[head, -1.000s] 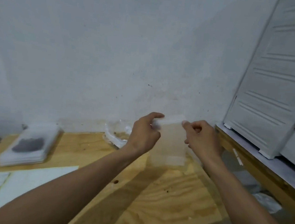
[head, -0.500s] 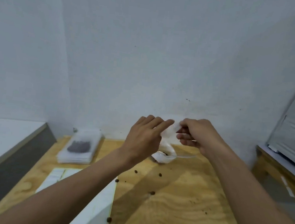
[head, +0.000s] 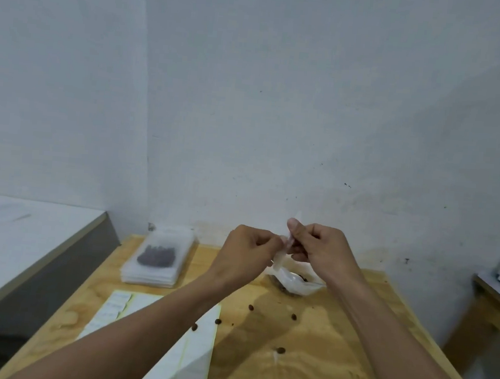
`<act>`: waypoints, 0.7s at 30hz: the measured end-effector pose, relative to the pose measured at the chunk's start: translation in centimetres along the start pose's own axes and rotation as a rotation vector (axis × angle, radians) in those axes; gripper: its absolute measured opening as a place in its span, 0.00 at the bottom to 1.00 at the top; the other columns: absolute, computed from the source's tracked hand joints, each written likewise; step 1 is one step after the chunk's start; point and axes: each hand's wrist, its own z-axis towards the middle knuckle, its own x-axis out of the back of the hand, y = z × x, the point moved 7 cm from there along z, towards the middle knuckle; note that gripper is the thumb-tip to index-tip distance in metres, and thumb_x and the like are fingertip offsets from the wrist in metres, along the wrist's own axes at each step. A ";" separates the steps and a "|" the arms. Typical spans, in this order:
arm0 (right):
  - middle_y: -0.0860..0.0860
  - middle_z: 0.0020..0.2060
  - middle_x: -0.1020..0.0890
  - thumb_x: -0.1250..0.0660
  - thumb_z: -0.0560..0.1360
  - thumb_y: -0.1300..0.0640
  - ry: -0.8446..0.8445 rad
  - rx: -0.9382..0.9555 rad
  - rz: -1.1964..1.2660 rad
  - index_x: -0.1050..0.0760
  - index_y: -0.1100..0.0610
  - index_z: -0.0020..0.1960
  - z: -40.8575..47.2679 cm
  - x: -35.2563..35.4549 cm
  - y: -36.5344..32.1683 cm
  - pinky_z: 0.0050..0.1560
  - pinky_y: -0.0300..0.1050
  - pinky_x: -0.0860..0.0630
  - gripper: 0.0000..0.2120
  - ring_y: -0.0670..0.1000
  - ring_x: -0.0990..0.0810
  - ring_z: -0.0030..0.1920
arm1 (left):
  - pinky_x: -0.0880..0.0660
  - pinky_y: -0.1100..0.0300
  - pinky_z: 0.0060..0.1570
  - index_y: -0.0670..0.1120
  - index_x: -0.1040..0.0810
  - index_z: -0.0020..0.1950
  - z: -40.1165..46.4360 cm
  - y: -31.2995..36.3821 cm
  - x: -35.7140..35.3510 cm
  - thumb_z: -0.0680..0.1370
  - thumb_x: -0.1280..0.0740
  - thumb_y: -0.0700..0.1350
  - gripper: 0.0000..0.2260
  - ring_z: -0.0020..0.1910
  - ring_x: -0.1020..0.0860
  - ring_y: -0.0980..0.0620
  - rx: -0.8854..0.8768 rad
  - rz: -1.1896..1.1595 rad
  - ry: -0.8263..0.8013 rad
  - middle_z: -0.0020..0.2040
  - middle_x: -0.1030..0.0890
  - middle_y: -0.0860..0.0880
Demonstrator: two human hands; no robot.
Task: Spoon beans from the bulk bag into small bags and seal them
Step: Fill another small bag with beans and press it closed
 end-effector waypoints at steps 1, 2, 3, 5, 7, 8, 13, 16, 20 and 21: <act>0.50 0.32 0.14 0.29 0.74 0.44 -0.012 0.003 -0.011 0.19 0.61 0.39 0.1 -0.1 0.1 0.41 0.40 0.18 0.20 0.47 0.15 0.35 | 0.18 0.53 0.48 0.38 0.15 0.42 0.0 -0.3 0.4 0.82 0.34 0.50 0.18 0.38 0.16 0.47 0.017 -0.006 0.012 0.38 0.14 0.42; 0.51 0.33 0.14 0.29 0.73 0.43 -0.026 0.004 -0.028 0.19 0.62 0.40 0.1 -0.3 0.2 0.45 0.43 0.17 0.20 0.49 0.15 0.36 | 0.20 0.58 0.43 0.36 0.17 0.41 0.0 -0.4 0.7 0.82 0.35 0.49 0.19 0.33 0.18 0.51 0.019 0.017 0.032 0.37 0.16 0.40; 0.52 0.34 0.14 0.29 0.73 0.42 -0.040 0.005 -0.049 0.18 0.62 0.41 0.2 -0.5 0.3 0.48 0.46 0.16 0.21 0.50 0.14 0.37 | 0.24 0.61 0.37 0.35 0.18 0.41 -0.1 -0.4 1.0 0.83 0.36 0.48 0.19 0.30 0.21 0.53 0.013 0.059 0.057 0.36 0.16 0.40; 0.53 0.36 0.13 0.28 0.74 0.44 -0.067 0.007 -0.067 0.18 0.62 0.43 0.3 -0.8 0.5 0.52 0.50 0.16 0.20 0.50 0.14 0.39 | 0.25 0.60 0.33 0.35 0.18 0.41 -0.4 -0.3 1.2 0.83 0.37 0.46 0.18 0.29 0.19 0.50 -0.005 0.115 0.122 0.33 0.16 0.43; 0.55 0.38 0.13 0.28 0.76 0.48 -0.085 0.012 -0.075 0.18 0.63 0.44 0.5 -1.3 0.5 0.55 0.53 0.17 0.16 0.52 0.13 0.41 | 0.22 0.54 0.34 0.37 0.19 0.38 -0.4 -0.5 1.4 0.83 0.37 0.45 0.18 0.32 0.17 0.46 -0.006 0.118 0.193 0.31 0.16 0.44; 0.55 0.38 0.12 0.28 0.76 0.51 -0.091 0.017 -0.091 0.19 0.63 0.44 0.5 -1.4 0.5 0.55 0.54 0.17 0.15 0.52 0.12 0.41 | 0.21 0.52 0.35 0.38 0.20 0.36 -0.2 -0.7 1.4 0.83 0.37 0.44 0.19 0.32 0.17 0.45 0.002 0.123 0.225 0.30 0.17 0.45; 0.54 0.38 0.12 0.30 0.78 0.59 -0.093 0.020 -0.204 0.24 0.64 0.39 0.9 -1.7 0.1 0.56 0.60 0.19 0.12 0.51 0.12 0.41 | 0.22 0.48 0.32 0.37 0.20 0.34 0.2 -1.1 0.9 0.82 0.38 0.42 0.19 0.28 0.18 0.44 -0.003 0.186 0.327 0.27 0.18 0.44; 0.58 0.36 0.14 0.33 0.78 0.60 -0.065 0.001 -0.297 0.30 0.59 0.35 0.6 -2.2 0.2 0.49 0.53 0.18 0.13 0.47 0.12 0.39 | 0.22 0.48 0.31 0.37 0.23 0.31 0.8 -1.1 1.9 0.83 0.39 0.41 0.21 0.25 0.20 0.47 -0.022 0.212 0.444 0.26 0.19 0.43; 0.52 0.30 0.26 0.32 0.75 0.59 0.057 -0.011 -0.326 0.34 0.57 0.34 1.1 -1.6 0.1 0.31 0.39 0.22 0.14 0.47 0.13 0.33 | 0.31 0.54 0.27 0.43 0.30 0.30 1.2 0.7 0.8 0.83 0.38 0.43 0.20 0.23 0.31 0.50 -0.286 0.464 0.379 0.23 0.29 0.50; 0.52 0.33 0.23 0.32 0.74 0.58 0.053 -0.048 -0.255 0.30 0.59 0.37 1.4 -1.3 0.4 0.35 0.43 0.17 0.10 0.48 0.13 0.32 | 0.34 0.57 0.27 0.45 0.30 0.31 0.7 1.3 0.2 0.83 0.38 0.44 0.19 0.24 0.33 0.53 -0.377 0.516 0.345 0.24 0.30 0.52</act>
